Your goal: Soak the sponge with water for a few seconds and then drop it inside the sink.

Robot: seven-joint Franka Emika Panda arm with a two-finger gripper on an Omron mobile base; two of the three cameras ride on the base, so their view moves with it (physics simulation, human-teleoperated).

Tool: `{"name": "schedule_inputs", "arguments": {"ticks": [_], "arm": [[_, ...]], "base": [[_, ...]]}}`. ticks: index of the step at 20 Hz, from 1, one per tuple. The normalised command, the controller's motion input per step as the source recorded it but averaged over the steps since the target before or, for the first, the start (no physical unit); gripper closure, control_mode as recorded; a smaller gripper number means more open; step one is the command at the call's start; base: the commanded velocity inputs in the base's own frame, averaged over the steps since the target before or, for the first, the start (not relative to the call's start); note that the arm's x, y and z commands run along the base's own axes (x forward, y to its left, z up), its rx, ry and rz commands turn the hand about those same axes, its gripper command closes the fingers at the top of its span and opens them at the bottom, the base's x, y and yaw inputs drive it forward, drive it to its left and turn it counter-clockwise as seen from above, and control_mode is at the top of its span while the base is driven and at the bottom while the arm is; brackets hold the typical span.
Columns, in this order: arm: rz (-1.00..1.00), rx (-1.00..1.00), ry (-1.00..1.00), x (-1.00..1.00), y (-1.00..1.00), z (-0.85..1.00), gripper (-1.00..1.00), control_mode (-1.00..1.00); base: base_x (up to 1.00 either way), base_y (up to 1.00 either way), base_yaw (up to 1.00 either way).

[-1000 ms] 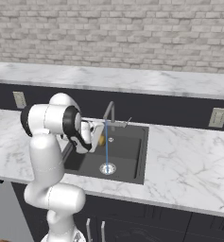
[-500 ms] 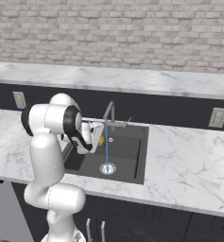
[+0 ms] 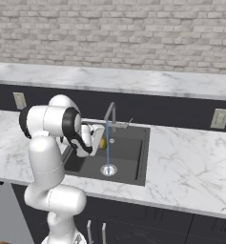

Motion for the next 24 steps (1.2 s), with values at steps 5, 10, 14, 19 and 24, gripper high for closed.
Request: {"name": "schedule_inputs", "arguments": {"ticks": [5,10,14,19,24], "arm": [[0.01,0.0,0.0,0.0,-0.04,0.0,1.0,-1.0],[0.01,0.0,0.0,0.0,-0.05,0.0,1.0,-1.0],[0.0,0.0,0.0,0.0,-0.02,0.0,1.0,-1.0],[0.0,0.0,0.0,0.0,0.0,0.0,1.0,-1.0],[0.02,0.0,0.0,0.0,0.18,0.0,1.0,-1.0]], "base": [[0.0,0.0,0.0],[0.0,0.0,0.0],[0.0,0.0,0.0],[0.0,0.0,0.0],[0.0,0.0,0.0]]}}
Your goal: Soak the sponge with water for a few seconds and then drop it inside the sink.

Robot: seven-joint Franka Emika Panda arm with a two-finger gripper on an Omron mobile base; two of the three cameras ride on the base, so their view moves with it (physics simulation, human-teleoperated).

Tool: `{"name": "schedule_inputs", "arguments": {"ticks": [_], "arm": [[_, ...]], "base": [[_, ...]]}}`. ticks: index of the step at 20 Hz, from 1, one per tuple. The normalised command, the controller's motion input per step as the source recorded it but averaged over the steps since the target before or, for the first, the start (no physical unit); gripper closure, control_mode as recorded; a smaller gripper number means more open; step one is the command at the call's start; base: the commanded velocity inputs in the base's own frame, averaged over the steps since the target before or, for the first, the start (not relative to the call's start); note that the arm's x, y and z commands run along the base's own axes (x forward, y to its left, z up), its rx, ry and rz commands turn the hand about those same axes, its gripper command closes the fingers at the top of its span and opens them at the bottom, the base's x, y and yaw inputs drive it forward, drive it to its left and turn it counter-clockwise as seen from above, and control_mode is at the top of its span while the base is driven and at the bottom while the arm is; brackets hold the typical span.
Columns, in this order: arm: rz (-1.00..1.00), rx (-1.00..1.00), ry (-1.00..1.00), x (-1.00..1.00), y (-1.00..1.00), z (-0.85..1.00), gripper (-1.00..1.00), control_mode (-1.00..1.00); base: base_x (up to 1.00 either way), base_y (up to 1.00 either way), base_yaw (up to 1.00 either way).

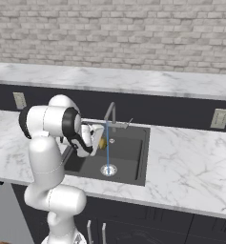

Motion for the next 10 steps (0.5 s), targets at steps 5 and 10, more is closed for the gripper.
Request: {"name": "schedule_inputs", "arguments": {"ticks": [5,10], "arm": [[0.02,-0.01,-0.03,-0.03,0.48,0.08,1.0,-1.0],[0.01,-0.01,-0.01,-0.11,0.36,0.14,1.0,-1.0]], "base": [[0.0,0.0,0.0],[0.0,0.0,0.0]]}}
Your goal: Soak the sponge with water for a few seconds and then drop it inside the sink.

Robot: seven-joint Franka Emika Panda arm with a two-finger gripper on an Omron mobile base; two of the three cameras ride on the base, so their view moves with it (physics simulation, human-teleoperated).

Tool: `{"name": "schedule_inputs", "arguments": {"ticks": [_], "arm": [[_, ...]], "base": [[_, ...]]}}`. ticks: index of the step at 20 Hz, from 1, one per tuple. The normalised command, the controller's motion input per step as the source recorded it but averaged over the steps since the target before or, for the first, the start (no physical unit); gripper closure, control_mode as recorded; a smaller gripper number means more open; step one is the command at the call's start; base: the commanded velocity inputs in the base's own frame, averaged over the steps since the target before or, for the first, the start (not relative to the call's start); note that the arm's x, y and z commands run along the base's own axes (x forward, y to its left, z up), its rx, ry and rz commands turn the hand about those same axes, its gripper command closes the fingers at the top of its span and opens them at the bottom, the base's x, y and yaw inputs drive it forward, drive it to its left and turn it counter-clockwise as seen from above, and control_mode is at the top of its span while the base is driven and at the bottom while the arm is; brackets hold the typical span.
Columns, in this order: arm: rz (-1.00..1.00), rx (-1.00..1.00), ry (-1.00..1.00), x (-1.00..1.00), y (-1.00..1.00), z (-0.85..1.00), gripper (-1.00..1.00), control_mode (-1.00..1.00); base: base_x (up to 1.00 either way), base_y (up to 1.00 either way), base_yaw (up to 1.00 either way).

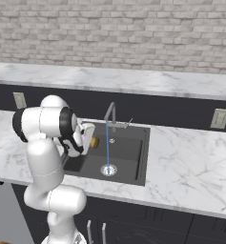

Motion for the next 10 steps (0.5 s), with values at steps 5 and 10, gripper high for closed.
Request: {"name": "schedule_inputs", "arguments": {"ticks": [5,10], "arm": [[0.0,0.01,0.0,-0.26,0.03,0.28,1.0,-1.0],[-0.02,0.06,0.0,-0.24,0.0,0.41,1.0,-1.0]], "base": [[0.0,0.0,0.0],[0.0,0.0,0.0]]}}
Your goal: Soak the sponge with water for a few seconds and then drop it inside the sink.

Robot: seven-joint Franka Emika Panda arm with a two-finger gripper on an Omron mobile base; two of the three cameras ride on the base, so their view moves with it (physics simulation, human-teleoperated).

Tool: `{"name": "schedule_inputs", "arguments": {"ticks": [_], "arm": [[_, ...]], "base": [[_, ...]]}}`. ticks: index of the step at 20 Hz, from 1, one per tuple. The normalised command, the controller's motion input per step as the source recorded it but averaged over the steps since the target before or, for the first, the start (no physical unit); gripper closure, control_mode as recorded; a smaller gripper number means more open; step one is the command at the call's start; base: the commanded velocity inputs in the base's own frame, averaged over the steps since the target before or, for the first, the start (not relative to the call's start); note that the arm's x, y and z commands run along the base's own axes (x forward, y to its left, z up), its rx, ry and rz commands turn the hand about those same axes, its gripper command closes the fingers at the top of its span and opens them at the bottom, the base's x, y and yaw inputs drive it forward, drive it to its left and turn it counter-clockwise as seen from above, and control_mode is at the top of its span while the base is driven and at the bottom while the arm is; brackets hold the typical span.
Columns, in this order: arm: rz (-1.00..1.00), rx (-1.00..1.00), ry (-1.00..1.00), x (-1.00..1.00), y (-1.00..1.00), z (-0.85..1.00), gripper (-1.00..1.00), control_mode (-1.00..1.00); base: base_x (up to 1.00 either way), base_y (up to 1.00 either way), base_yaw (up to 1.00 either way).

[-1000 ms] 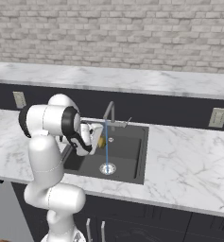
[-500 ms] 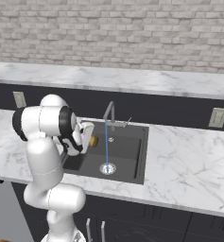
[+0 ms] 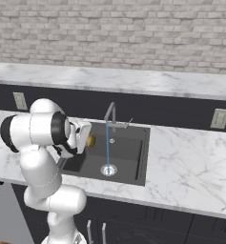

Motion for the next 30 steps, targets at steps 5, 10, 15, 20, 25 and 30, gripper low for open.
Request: {"name": "schedule_inputs", "arguments": {"ticks": [5,10,15,20,25,30], "arm": [[-0.05,0.09,0.0,-0.11,0.0,0.52,1.0,-1.0],[-0.04,0.15,0.0,0.0,0.0,0.18,1.0,-1.0],[-0.01,0.23,0.0,0.0,0.0,0.02,1.0,-1.0],[0.0,0.26,0.0,-0.02,0.03,0.0,1.0,-1.0],[0.0,0.24,0.0,-0.13,0.05,0.0,1.0,-1.0],[0.0,0.18,0.0,-0.2,0.06,0.0,1.0,-1.0]], "base": [[0.0,0.0,0.0],[0.0,0.0,0.0],[0.0,0.0,0.0],[0.0,0.0,0.0],[0.0,0.0,0.0],[0.0,0.0,0.0]]}}
